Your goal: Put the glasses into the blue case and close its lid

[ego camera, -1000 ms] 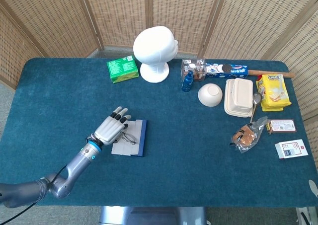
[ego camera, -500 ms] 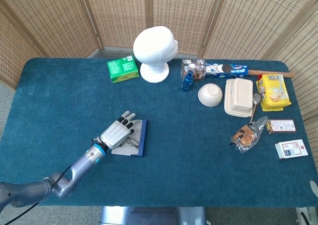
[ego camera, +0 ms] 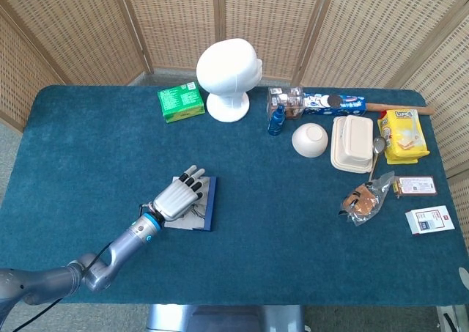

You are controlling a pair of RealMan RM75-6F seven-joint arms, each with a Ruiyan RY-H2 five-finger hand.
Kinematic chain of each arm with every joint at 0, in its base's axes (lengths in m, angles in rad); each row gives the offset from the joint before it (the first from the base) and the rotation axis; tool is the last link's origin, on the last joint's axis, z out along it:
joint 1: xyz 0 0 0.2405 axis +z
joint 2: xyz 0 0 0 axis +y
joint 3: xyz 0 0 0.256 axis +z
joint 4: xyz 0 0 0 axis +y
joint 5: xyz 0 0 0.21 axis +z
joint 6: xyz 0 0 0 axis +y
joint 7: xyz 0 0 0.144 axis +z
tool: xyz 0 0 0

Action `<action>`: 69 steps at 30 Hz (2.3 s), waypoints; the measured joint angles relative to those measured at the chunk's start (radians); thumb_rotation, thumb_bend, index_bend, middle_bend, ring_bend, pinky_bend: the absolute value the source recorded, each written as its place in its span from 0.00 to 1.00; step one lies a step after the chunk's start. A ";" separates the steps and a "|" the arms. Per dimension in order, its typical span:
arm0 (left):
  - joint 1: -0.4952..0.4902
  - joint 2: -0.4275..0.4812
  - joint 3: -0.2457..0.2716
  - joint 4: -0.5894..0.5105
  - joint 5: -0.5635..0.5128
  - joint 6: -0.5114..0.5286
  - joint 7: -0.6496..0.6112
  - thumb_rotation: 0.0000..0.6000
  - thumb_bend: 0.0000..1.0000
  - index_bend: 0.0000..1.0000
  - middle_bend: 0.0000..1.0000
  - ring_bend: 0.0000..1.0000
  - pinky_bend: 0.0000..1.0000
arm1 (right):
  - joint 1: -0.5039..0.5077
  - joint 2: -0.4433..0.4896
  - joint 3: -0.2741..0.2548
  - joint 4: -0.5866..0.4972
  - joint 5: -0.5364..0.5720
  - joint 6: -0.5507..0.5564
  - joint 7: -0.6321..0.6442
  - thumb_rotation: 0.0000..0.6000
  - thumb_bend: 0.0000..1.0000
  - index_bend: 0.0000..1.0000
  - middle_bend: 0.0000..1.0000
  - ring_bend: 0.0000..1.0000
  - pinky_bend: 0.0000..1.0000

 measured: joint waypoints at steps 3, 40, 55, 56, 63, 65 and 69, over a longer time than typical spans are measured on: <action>0.003 0.001 0.001 -0.004 0.008 0.002 -0.011 1.00 0.41 0.47 0.12 0.00 0.00 | 0.001 0.000 0.000 0.000 -0.001 -0.001 0.000 0.87 0.22 0.00 0.13 0.00 0.15; 0.063 0.059 -0.047 0.014 -0.058 0.015 -0.012 0.83 0.24 0.00 0.00 0.00 0.00 | 0.017 -0.002 0.001 -0.010 -0.003 -0.024 -0.016 0.87 0.22 0.00 0.13 0.00 0.15; 0.016 -0.018 -0.101 0.074 -0.110 -0.038 0.050 0.81 0.24 0.00 0.00 0.00 0.00 | 0.001 0.005 0.001 -0.003 0.007 -0.008 0.002 0.87 0.22 0.00 0.13 0.00 0.15; 0.013 -0.020 -0.104 0.077 -0.115 -0.043 0.052 0.81 0.24 0.00 0.00 0.00 0.00 | 0.000 0.005 0.001 -0.003 0.007 -0.007 0.003 0.87 0.22 0.00 0.13 0.00 0.15; -0.008 -0.052 -0.125 0.100 -0.142 -0.066 0.057 0.82 0.24 0.00 0.00 0.00 0.00 | -0.006 0.005 0.001 0.003 0.011 -0.004 0.011 0.87 0.22 0.00 0.13 0.00 0.15; -0.013 -0.062 -0.131 0.106 -0.145 -0.067 0.054 0.81 0.24 0.00 0.00 0.00 0.00 | -0.006 0.004 0.001 0.005 0.012 -0.004 0.013 0.87 0.22 0.00 0.13 0.00 0.15; -0.021 -0.082 -0.144 0.115 -0.146 -0.057 0.045 0.81 0.24 0.00 0.00 0.00 0.00 | -0.008 0.005 0.002 0.007 0.014 -0.003 0.017 0.87 0.22 0.00 0.13 0.00 0.15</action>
